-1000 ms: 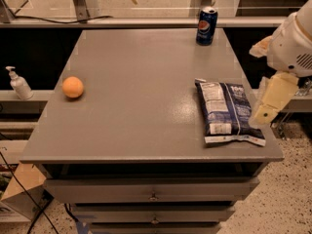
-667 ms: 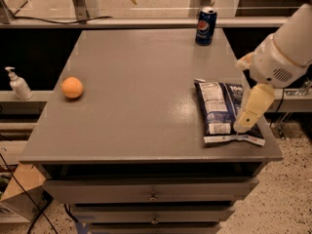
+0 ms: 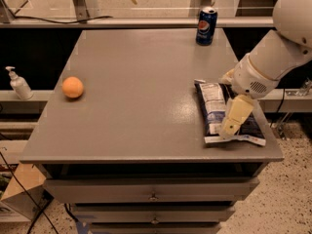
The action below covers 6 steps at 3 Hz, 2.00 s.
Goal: Pick blue chip bag
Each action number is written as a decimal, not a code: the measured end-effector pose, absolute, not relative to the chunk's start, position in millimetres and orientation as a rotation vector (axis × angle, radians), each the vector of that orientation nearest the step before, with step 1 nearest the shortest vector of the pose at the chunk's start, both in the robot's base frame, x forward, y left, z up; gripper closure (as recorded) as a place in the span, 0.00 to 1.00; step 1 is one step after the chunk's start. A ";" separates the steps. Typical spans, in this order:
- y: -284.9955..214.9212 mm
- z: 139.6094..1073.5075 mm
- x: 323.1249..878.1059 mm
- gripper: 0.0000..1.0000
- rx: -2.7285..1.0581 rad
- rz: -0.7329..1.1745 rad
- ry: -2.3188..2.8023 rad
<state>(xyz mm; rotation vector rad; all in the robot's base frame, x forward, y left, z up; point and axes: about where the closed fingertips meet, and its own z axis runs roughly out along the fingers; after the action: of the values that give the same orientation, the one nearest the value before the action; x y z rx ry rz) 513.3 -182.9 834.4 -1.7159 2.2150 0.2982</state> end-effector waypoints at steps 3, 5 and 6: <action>-166.1 862.6 511.0 0.64 -1.793 0.197 2.149; -151.4 928.7 514.5 1.00 -1.815 0.083 2.012; -142.5 974.6 523.3 1.00 -1.824 0.036 1.904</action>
Offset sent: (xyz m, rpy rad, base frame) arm -0.0011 0.0172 0.0304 -0.0407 -0.0690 0.0749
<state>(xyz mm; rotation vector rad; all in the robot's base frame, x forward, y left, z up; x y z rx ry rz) 523.3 -142.5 974.6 -1.8244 1.9043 0.0361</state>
